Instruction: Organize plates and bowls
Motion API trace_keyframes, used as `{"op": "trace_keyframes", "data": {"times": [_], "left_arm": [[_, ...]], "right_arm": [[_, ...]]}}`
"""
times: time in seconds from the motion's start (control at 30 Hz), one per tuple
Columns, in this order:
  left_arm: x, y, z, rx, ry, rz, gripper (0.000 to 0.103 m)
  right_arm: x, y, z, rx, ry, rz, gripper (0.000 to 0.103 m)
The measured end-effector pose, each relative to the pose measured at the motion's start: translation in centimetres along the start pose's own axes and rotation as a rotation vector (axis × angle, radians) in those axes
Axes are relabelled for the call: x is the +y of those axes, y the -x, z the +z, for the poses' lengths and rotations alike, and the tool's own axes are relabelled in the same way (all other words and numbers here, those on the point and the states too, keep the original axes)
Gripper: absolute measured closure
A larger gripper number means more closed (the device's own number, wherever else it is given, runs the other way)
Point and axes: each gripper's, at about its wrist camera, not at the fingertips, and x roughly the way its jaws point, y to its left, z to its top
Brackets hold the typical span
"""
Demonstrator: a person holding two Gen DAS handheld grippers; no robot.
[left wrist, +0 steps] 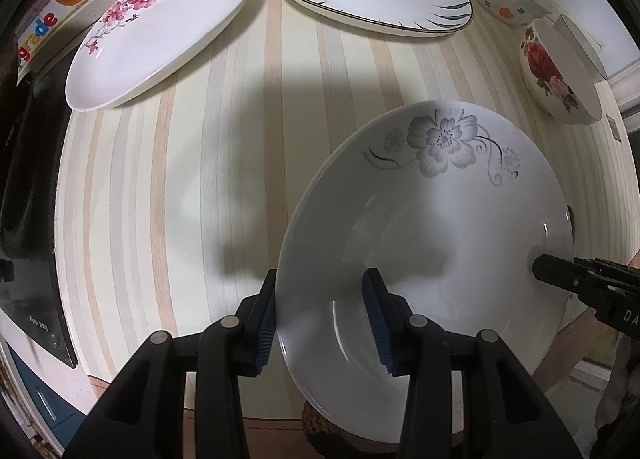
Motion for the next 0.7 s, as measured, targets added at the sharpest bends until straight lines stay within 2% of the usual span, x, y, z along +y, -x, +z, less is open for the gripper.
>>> {"op": "trace_keyframes", "data": {"times": [0.13,0.23,0.33,0.43,0.5,0.57,0.7], "left_arm": [[0.6,2.1,-0.2,-0.026,0.001,0.003,0.065],[2.0,5.1,-0.3,-0.085,0.029,0.013,0.064],[4.7,8.0,0.3,-0.151,0.104,0.006,0.064],[8.2,9.3,1.9,-0.190,0.213,-0.009,0.064],[10.4,8.9,3.3,-0.195,0.286,0.001,0.064],[12.9,7.9,4.3,-0.190,0.368,-0.008,0.064],[16.4,5.5,6.5,-0.170,0.493,-0.004,0.064]], "right_arm": [[0.0,0.0,0.0,0.018,-0.007,0.002,0.079],[0.2,1.3,-0.3,0.025,-0.018,-0.021,0.079],[1.9,5.1,-0.7,-0.036,0.010,-0.069,0.079],[5.5,9.2,0.3,-0.120,0.070,-0.027,0.079],[8.4,10.2,2.2,-0.146,0.125,0.023,0.075],[11.8,9.9,5.6,-0.168,0.197,0.082,0.069],[17.9,5.5,13.9,-0.184,0.346,0.105,0.069]]}}
